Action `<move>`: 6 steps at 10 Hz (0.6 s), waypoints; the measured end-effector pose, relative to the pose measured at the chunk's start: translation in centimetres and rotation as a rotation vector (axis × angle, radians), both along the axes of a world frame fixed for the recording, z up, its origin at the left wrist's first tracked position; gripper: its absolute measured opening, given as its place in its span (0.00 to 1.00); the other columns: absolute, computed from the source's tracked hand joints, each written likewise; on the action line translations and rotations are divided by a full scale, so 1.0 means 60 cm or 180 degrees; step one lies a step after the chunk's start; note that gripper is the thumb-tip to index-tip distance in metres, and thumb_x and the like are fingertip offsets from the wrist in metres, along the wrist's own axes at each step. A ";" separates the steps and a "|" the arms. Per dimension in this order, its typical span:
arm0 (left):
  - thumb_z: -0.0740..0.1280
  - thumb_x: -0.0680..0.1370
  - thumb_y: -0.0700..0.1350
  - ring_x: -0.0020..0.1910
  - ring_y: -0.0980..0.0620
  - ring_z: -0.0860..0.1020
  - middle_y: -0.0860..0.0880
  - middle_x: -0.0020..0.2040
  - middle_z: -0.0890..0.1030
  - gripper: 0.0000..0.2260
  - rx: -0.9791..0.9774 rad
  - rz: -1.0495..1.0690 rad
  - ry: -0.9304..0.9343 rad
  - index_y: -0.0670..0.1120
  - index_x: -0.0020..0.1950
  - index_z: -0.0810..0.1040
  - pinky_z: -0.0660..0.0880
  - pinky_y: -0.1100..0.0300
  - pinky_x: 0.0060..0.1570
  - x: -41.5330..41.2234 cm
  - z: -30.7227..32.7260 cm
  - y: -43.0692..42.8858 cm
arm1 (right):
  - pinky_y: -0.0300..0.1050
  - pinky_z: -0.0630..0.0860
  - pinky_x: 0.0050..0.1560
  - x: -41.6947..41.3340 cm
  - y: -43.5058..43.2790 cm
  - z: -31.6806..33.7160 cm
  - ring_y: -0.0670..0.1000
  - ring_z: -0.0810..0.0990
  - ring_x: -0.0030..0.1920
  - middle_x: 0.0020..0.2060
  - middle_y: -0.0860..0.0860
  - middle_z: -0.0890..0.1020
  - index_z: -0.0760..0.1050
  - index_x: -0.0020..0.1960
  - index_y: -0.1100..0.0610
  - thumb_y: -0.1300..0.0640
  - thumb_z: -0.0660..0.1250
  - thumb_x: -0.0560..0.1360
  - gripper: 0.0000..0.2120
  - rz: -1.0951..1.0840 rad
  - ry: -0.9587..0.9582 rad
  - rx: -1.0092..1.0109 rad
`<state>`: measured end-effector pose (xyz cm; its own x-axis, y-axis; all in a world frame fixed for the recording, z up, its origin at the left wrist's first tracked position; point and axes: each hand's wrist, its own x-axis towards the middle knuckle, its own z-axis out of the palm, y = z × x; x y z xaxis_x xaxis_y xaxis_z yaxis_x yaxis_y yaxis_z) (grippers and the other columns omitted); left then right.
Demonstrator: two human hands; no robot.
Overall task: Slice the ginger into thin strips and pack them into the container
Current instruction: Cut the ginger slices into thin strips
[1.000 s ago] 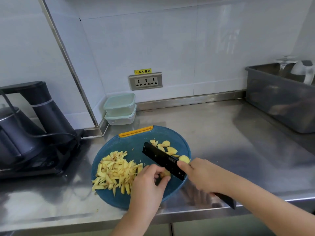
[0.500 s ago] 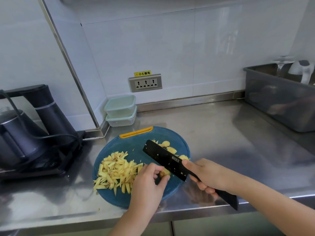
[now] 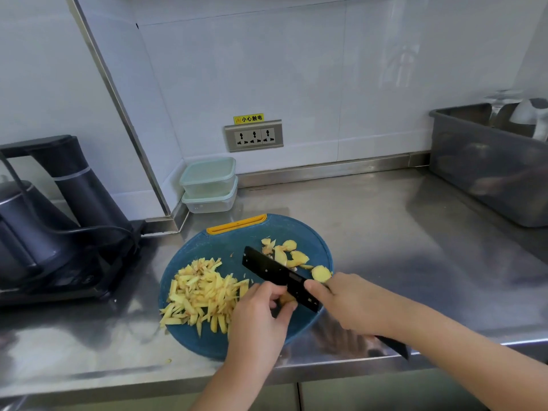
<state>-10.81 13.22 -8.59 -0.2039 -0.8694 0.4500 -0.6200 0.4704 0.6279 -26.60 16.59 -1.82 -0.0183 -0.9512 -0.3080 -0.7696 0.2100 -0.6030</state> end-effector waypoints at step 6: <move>0.75 0.70 0.42 0.35 0.60 0.76 0.57 0.38 0.76 0.05 -0.0161 -0.0207 0.0108 0.49 0.44 0.82 0.73 0.71 0.40 0.006 -0.001 0.000 | 0.36 0.66 0.21 -0.015 0.013 0.008 0.48 0.63 0.20 0.23 0.50 0.66 0.65 0.39 0.57 0.38 0.51 0.80 0.24 -0.0343 -0.0805 0.0492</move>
